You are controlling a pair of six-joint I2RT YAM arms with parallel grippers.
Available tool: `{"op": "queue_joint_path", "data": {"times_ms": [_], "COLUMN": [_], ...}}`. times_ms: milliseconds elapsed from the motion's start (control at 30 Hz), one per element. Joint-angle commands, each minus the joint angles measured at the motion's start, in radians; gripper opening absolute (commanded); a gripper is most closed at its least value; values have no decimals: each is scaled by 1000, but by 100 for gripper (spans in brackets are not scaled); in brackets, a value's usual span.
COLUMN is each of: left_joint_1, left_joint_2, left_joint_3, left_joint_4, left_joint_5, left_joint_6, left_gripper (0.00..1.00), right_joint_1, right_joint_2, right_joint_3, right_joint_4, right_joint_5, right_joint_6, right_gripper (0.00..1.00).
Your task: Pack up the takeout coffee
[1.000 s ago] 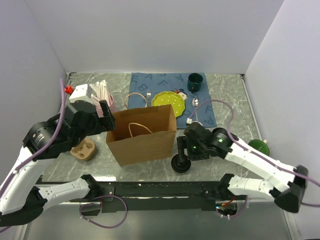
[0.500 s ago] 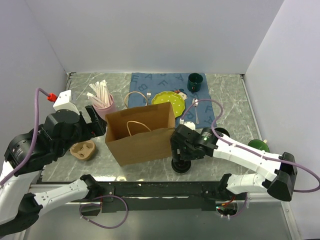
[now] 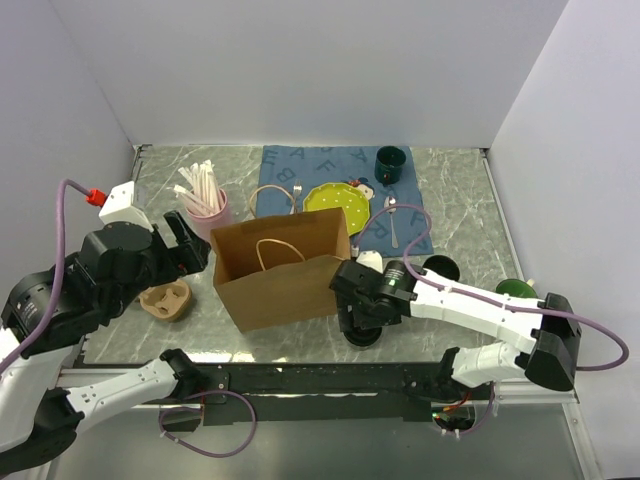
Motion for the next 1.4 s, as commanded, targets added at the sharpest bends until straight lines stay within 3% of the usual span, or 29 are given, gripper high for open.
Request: {"op": "queue_joint_path", "data": {"times_ms": [0, 200, 500, 700, 967, 1200, 1367], "left_joint_1": [3, 3, 3, 3, 3, 3, 3], "left_joint_2": [-6, -18, -24, -1, 48, 45, 63], "left_joint_3": [31, 19, -22, -41, -56, -144, -171], "left_joint_4": [-17, -17, -10, 12, 70, 159, 213], "left_joint_5": [-17, -22, -40, -20, 53, 92, 122], "left_joint_6": [-5, -8, -25, -27, -2, 21, 38], "left_gripper": [96, 93, 83, 77, 74, 66, 57], "right_joint_1": [17, 24, 25, 16, 8, 5, 7], "right_joint_2": [33, 15, -92, -198, -191, -60, -16], "right_joint_3": [52, 24, -2, 78, 545, 1068, 1124], "right_joint_4": [-77, -76, -138, -244, -439, -438, -239], "right_joint_5": [78, 96, 115, 164, 290, 354, 290], "right_joint_6": [43, 52, 83, 55, -84, -424, -667], "right_gripper": [85, 69, 63, 62, 60, 58, 58]}}
